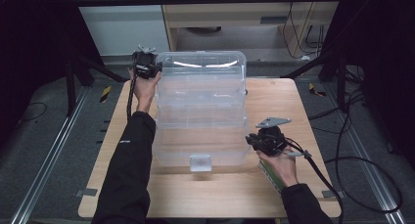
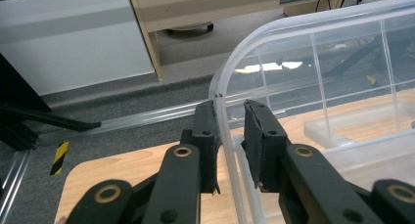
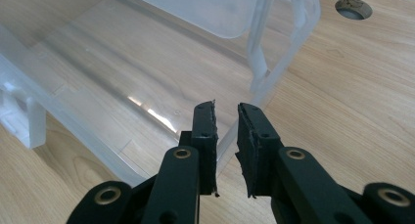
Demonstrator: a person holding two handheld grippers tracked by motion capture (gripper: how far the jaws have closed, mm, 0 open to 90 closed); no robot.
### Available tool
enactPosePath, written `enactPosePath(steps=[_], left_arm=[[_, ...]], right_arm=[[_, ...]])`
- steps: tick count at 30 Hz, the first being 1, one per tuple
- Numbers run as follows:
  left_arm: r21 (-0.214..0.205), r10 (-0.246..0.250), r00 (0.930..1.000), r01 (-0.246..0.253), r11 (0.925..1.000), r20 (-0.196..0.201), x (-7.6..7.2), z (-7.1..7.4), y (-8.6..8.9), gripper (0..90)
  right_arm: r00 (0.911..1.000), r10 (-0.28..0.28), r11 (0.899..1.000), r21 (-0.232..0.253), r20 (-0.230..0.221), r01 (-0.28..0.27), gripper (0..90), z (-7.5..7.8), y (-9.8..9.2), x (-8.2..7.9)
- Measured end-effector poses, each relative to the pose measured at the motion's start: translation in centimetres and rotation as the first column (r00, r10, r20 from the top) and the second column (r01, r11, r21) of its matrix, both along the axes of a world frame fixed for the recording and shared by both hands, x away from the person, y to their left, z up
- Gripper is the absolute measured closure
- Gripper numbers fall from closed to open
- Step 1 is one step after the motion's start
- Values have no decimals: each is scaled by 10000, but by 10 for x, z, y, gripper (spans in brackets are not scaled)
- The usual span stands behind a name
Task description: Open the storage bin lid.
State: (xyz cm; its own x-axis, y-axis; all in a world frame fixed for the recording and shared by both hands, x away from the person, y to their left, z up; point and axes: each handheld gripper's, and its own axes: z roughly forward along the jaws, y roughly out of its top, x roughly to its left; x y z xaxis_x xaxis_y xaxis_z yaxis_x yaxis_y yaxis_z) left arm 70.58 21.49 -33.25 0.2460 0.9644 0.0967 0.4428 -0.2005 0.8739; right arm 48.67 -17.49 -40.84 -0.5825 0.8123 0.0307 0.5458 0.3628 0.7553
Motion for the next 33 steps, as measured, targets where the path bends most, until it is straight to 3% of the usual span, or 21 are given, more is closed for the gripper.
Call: enactPosePath(steps=[4,6,10,11,13,14,16,17,22,33], left_arm=[[-100,59,10000,-59,9999,33,-1,-1,2,702],[-350,21,9999,-17,9994,104,-3,-1,6,679],[-263,-67,9998,62,9996,-176,-11,-4,9,672],[-313,-92,9999,94,9995,77,-17,-4,11,671],[-360,-183,9998,184,9992,43,-25,-2,15,673],[-80,-241,9996,240,9997,-133,-29,-1,16,670],[53,-151,9999,151,9999,41,-39,2,19,651],[-228,-242,9997,243,9994,36,-44,3,22,651],[-547,-536,9984,545,9970,185,-73,11,34,643],[-798,-995,9943,1023,9915,384,-139,23,52,629]], right_arm=[[10000,-27,10000,-5,-14,27,783,0,0,0],[10000,-9,10000,-24,11,9,784,0,0,0],[9999,100,9999,-8,106,-100,803,1,0,0],[9999,89,9999,-53,131,-89,803,1,0,0],[9998,104,9999,-71,171,-103,803,1,0,-1],[9998,104,9999,-59,182,-103,803,0,0,-1],[9998,92,9999,-67,170,-91,803,1,0,-1],[9998,96,9999,-51,181,-95,803,0,0,-1],[9998,79,10000,-34,168,-78,802,0,0,-1],[9999,49,10000,1,93,-49,799,1,0,-1]])
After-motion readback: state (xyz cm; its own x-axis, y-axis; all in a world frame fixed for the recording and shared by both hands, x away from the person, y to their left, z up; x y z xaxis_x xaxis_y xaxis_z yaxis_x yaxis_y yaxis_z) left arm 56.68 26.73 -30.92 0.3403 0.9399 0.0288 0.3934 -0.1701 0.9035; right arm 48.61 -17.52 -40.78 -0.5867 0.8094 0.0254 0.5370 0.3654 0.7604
